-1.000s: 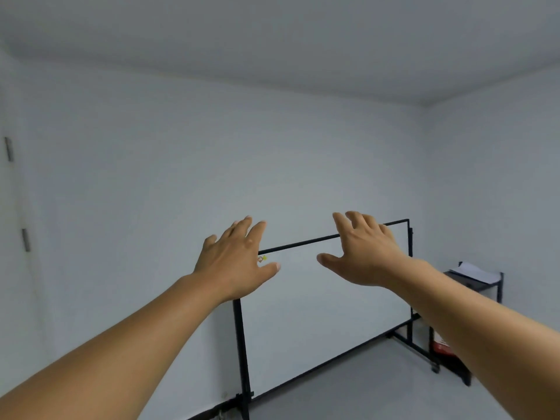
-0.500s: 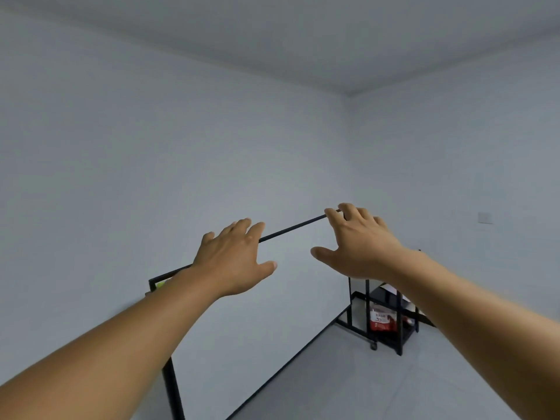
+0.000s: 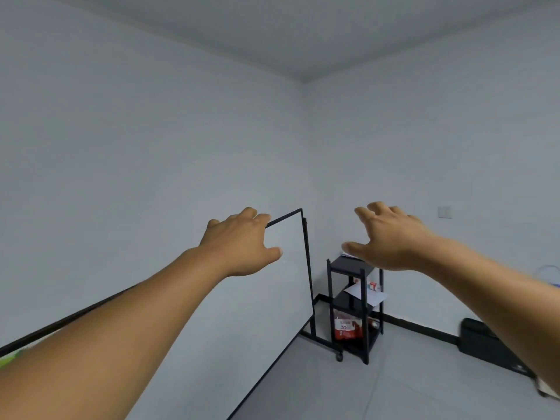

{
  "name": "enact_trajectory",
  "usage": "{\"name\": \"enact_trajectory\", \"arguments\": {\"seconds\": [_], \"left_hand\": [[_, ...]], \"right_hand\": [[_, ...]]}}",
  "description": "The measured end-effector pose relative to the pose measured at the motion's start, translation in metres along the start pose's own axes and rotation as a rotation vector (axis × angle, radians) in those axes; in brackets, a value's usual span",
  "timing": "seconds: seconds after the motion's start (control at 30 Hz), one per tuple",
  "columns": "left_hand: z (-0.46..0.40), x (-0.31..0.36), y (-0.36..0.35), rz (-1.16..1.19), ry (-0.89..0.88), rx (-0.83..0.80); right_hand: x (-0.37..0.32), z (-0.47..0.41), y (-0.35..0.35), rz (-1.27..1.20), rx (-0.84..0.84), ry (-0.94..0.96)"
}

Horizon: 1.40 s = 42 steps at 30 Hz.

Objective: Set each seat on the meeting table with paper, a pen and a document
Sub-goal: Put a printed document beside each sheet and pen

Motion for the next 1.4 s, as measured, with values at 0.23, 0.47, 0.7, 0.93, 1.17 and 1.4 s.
{"name": "enact_trajectory", "arguments": {"seconds": [0.23,0.47,0.7,0.93,1.17,1.4], "left_hand": [[-0.144,0.041,-0.072,0.041,-0.115,-0.016],[-0.314,0.075,-0.149,0.114,-0.244,-0.01],[-0.457,0.123,-0.181,0.129,-0.37,-0.032],[-0.577,0.205,-0.207,0.106,-0.441,-0.029],[-0.686,0.299,-0.254,0.055,-0.4,-0.08],[-0.786,0.374,-0.283,0.043,-0.331,-0.162]], "right_hand": [[0.081,-0.097,-0.044,0.08,-0.034,-0.109],[0.148,-0.221,-0.103,0.176,-0.071,-0.215],[0.218,-0.317,-0.123,0.2,-0.066,-0.318],[0.326,-0.388,-0.147,0.197,-0.06,-0.372],[0.458,-0.469,-0.191,0.144,-0.067,-0.336],[0.564,-0.56,-0.223,0.108,-0.158,-0.263]]}}
Point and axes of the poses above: each hand's wrist, its own z-axis away from the middle knuckle, its own y-axis out of the back of the hand, x = y × z, the point moved 5 cm from there along -z, towards the middle knuckle, and after that the axes turned 7 degrees about -z, right-handed, at the moved point
